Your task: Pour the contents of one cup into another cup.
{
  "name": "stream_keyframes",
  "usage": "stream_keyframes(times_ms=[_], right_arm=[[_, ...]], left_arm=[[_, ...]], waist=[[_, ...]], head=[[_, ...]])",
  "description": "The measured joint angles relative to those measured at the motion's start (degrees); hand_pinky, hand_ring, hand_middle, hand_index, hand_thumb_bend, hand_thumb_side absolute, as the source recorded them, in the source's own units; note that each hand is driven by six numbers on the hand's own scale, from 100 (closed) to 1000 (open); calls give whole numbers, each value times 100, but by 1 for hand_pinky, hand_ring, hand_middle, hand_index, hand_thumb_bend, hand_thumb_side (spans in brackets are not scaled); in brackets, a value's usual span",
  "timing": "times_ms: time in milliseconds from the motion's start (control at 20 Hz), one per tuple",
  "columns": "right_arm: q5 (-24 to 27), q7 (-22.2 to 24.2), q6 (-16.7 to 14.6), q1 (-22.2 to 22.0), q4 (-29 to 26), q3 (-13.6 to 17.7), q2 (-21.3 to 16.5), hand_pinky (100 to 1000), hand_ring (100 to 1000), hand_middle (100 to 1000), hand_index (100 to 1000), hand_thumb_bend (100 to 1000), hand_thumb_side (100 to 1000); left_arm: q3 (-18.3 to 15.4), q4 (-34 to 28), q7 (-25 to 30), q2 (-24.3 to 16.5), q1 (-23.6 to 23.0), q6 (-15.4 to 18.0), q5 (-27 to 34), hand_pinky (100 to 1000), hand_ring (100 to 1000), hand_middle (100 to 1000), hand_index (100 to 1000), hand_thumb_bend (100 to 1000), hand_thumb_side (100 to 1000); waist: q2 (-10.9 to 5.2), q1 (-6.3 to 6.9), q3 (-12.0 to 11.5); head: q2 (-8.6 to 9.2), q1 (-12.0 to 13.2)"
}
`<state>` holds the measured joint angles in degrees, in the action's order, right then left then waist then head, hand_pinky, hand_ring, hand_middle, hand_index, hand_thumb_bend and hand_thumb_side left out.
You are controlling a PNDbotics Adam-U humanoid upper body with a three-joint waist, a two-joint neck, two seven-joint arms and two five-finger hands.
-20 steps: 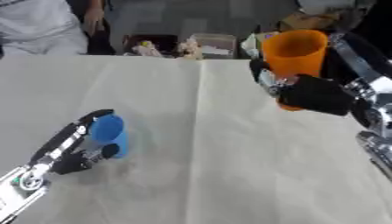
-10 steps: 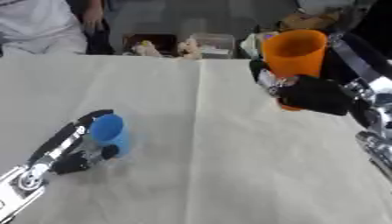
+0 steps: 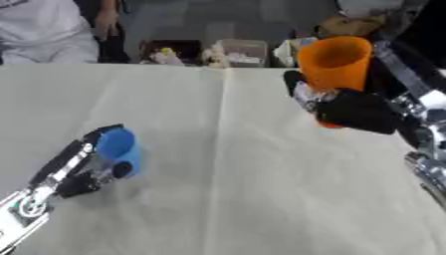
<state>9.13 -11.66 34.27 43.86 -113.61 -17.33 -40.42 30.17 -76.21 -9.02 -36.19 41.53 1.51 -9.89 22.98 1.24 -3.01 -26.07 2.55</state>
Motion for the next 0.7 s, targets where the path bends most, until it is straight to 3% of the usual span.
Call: stream_keyframes(times_ms=[700], right_arm=[[33,-36,-4,-1,0,-1,7,487,483,491,587,100,288]], left_arm=[[52,95,-21,69,92,-237,-372,913,903,883,1000,712,909]], waist=[[21,4,19]], head=[[2,13]])
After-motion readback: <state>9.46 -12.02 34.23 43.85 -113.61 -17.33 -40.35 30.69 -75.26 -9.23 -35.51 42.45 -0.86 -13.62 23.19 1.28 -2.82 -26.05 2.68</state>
